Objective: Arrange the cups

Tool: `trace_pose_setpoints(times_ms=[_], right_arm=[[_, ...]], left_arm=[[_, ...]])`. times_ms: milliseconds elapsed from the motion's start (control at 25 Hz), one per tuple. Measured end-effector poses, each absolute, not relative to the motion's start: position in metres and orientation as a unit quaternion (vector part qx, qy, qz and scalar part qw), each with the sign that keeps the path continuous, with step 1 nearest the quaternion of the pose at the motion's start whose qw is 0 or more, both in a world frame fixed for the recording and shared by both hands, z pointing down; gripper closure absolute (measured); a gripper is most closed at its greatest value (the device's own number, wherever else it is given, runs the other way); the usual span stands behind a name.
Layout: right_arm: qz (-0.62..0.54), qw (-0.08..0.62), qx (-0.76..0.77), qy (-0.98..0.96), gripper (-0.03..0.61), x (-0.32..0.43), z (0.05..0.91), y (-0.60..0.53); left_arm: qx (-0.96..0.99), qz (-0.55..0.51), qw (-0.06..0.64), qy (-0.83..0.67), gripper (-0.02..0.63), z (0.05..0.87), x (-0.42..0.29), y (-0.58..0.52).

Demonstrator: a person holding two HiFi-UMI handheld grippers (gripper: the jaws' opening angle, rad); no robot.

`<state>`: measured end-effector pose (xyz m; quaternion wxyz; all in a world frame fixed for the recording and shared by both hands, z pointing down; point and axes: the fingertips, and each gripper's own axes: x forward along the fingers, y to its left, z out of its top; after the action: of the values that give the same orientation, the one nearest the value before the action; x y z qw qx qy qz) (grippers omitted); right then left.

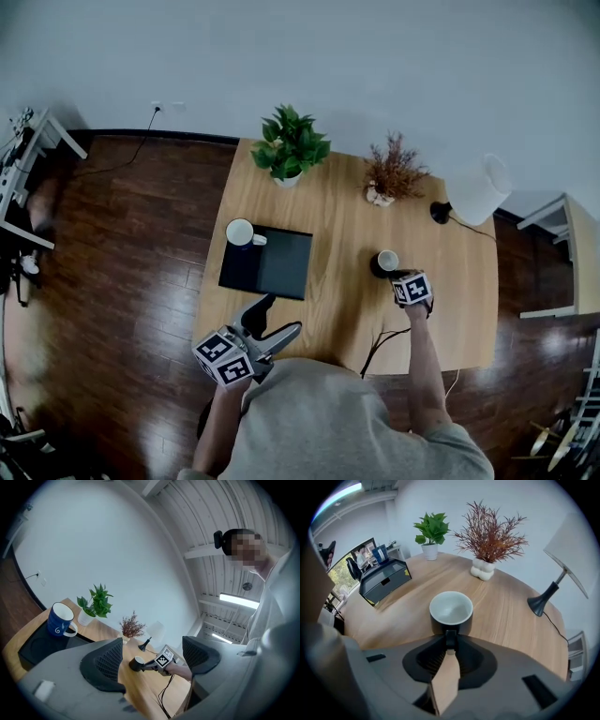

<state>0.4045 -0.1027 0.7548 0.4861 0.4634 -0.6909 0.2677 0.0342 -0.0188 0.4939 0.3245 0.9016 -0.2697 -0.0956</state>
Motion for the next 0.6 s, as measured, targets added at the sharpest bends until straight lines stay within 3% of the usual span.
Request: trace_pose_setpoints(times_ms=[280, 600], right_arm=[[0.243, 0.401, 0.384, -0.796, 0.495, 0.294, 0.698, -0.111], [0.104, 0.410, 0.191, -0.886, 0.495, 0.081, 0.646, -0.105]], left_arm=[[0.890, -0.105, 0.338, -0.288, 0.224, 0.506, 0.013, -0.015], [0.881, -0.113, 0.337, -0.314, 0.224, 0.513, -0.012, -0.014]])
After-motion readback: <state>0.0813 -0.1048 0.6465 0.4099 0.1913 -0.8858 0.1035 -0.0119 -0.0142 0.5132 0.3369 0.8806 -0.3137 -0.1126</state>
